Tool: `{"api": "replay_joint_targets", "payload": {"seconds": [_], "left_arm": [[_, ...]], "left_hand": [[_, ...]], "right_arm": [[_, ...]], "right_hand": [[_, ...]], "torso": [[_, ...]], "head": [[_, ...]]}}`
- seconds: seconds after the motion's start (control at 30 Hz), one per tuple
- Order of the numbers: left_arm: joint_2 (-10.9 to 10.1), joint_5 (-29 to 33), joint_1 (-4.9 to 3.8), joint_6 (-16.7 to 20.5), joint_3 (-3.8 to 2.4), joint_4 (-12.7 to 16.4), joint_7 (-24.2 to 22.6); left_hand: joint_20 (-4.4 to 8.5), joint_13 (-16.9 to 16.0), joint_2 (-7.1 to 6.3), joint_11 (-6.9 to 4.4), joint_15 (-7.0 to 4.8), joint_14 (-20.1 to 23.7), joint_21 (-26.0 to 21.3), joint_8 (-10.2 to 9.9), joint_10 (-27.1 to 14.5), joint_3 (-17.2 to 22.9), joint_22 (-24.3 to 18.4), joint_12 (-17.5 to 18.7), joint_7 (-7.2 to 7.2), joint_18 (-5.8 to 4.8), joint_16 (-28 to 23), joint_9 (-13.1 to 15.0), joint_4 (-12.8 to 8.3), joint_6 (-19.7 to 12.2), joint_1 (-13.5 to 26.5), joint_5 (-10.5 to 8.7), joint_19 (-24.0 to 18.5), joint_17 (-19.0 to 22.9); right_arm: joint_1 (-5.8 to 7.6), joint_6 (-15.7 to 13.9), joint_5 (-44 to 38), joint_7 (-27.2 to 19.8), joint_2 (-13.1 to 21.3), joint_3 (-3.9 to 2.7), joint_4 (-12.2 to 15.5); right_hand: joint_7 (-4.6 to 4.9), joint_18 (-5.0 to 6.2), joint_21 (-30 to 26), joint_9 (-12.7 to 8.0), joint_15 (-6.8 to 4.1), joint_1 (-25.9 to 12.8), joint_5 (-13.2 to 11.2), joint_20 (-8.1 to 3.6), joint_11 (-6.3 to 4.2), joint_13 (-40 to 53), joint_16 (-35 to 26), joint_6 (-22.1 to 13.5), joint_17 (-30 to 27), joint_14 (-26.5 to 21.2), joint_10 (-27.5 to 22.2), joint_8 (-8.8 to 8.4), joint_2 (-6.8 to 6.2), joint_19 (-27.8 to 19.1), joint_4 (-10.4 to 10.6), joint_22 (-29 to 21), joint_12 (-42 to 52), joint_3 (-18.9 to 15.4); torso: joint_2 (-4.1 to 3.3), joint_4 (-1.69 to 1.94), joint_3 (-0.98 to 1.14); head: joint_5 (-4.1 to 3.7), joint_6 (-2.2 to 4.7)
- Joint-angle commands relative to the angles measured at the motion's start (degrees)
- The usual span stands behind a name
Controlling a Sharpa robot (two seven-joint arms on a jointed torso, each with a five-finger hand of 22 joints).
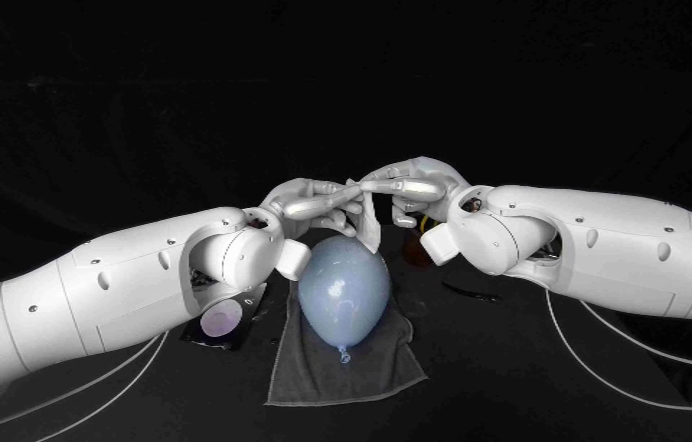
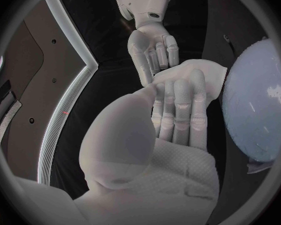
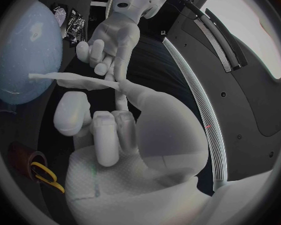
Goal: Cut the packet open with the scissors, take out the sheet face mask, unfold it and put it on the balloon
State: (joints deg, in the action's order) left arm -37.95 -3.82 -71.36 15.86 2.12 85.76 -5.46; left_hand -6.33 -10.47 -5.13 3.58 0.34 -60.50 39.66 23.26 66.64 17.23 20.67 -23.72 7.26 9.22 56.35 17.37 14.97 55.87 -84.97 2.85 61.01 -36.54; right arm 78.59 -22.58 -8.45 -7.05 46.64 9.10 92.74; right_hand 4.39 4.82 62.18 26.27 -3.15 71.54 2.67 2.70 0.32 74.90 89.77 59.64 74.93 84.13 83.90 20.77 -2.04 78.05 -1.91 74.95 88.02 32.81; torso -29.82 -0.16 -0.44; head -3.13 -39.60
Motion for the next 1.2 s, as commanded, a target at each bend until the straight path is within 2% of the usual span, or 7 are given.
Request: {"api": "replay_joint_targets", "payload": {"seconds": [0.03,0.43,0.5,0.6,0.7,1.1,1.2], "left_arm": [[0.2,0.3,-0.01,-1.2,-0.06,0.2,-2.0],[0.3,0.4,0.0,-0.8,-0.06,0.0,-1.2],[0.3,0.4,0.0,-0.8,-0.06,0.0,-1.0],[0.2,0.4,0.0,-1.1,-0.06,0.0,-0.8],[0.2,0.4,0.0,-1.4,-0.06,0.0,-0.7],[0.1,0.4,0.0,-1.9,-0.06,0.1,-0.6],[0.1,0.3,0.0,-2.0,-0.06,0.1,-0.8]], "left_hand": [[0.02,0.2,0.25,-0.2,0.03,0.5,0.3,0.1,0.2,0.6,0.2,0.5,-0.31,1.14,0.4,-0.1,-0.3,0.1,-1.1,-0.07,-0.6,-0.1],[-0.05,0.5,-0.29,0.2,0.3,0.6,0.6,-0.2,0.4,0.4,0.5,1.1,0.28,1.08,0.5,-0.3,0.6,-0.2,-0.5,-0.09,-0.9,-0.1],[-0.18,0.6,-0.75,0.55,0.57,0.6,0.7,-0.4,0.3,-0.3,0.5,1.4,0.72,1.03,0.6,-0.4,1.4,-0.5,0.6,-0.09,-1.1,-0.1],[-0.27,0.7,-1.06,0.74,0.72,0.7,0.7,-0.6,0.2,-0.7,0.6,1.6,0.97,1.01,0.6,-0.5,1.7,-0.7,1.3,-0.09,-1.2,-0.1],[-0.53,0.8,-1.99,1.24,1.15,0.9,0.7,-1.1,-0.2,-2.2,0.6,1.8,1.54,0.96,0.7,-0.8,1.8,-1.2,3.5,-0.1,-1.5,-0.1],[-0.79,0.8,-1.87,1.47,1.37,1.2,0.6,-1.5,-0.5,-3.3,0.6,2.1,1.77,0.99,0.9,-1.1,1.8,-1.6,4.9,-0.1,-1.7,-0.2],[-0.86,0.8,-1.31,1.43,1.38,1.3,0.7,-1.6,-0.6,-3.2,0.7,2.1,1.7,1.03,1.0,-1.2,1.6,-1.6,4.8,-0.09,-1.8,-0.2]], "right_arm": [[0.01,1.6,-1.8,-0.2,0.2,-0.06,0.4],[0.01,2.1,-2.5,0.0,0.4,-0.06,1.3],[0.01,2.1,-2.7,0.0,0.5,-0.06,1.4],[0.01,2.1,-2.8,0.2,0.5,-0.06,1.4],[0.01,2.1,-2.9,0.2,0.5,-0.06,1.4],[0.01,2.2,-3.2,0.4,0.6,-0.06,1.7],[0.01,2.3,-3.3,0.5,0.6,-0.06,1.7]], "right_hand": [[-0.13,0.72,0.0,1.6,-0.38,0.0,0.1,0.04,-0.39,13.7,0.2,0.4,15.1,5.9,5.2,0.18,0.81,0.1,0.1,4.4,0.2,0.3],[-0.13,0.71,0.0,1.6,-0.37,0.0,0.1,0.04,-0.39,13.8,0.2,0.4,15.1,5.9,5.3,0.19,0.83,0.1,0.0,4.4,0.3,0.4],[-0.13,0.71,0.0,1.6,-0.37,0.0,0.1,0.04,-0.39,13.8,0.2,0.4,15.1,5.9,5.3,0.19,0.83,0.1,0.0,4.4,0.3,0.4],[-0.13,0.71,0.0,1.6,-0.37,0.0,0.1,0.04,-0.39,13.8,0.2,0.4,15.1,5.9,5.3,0.19,0.83,0.1,0.0,4.4,0.3,0.4],[-0.13,0.71,0.0,1.6,-0.37,0.0,0.1,0.04,-0.39,13.8,0.2,0.4,15.1,5.9,5.3,0.19,0.83,0.1,0.0,4.4,0.3,0.4],[-0.13,0.71,0.0,1.6,-0.37,0.0,0.1,0.04,-0.39,13.8,0.2,0.4,15.1,5.9,5.3,0.19,0.83,0.1,0.0,4.4,0.3,0.4],[-0.13,0.71,0.0,1.6,-0.37,0.0,0.1,0.04,-0.39,13.8,0.2,0.4,15.1,5.9,5.3,0.19,0.83,0.1,0.0,4.4,0.3,0.4]], "torso": [[-0.01,-0.05,0.0],[0.0,-0.04,0.04],[0.0,-0.04,0.02],[0.01,0.0,0.02],[0.01,0.0,0.03],[-0.02,-0.01,0.02],[0.0,-0.03,0.01]], "head": [[0.06,-0.07],[0.02,-0.18],[0.01,-0.13],[-0.03,-0.15],[0.0,-0.14],[0.02,-0.24],[0.06,-0.24]]}}
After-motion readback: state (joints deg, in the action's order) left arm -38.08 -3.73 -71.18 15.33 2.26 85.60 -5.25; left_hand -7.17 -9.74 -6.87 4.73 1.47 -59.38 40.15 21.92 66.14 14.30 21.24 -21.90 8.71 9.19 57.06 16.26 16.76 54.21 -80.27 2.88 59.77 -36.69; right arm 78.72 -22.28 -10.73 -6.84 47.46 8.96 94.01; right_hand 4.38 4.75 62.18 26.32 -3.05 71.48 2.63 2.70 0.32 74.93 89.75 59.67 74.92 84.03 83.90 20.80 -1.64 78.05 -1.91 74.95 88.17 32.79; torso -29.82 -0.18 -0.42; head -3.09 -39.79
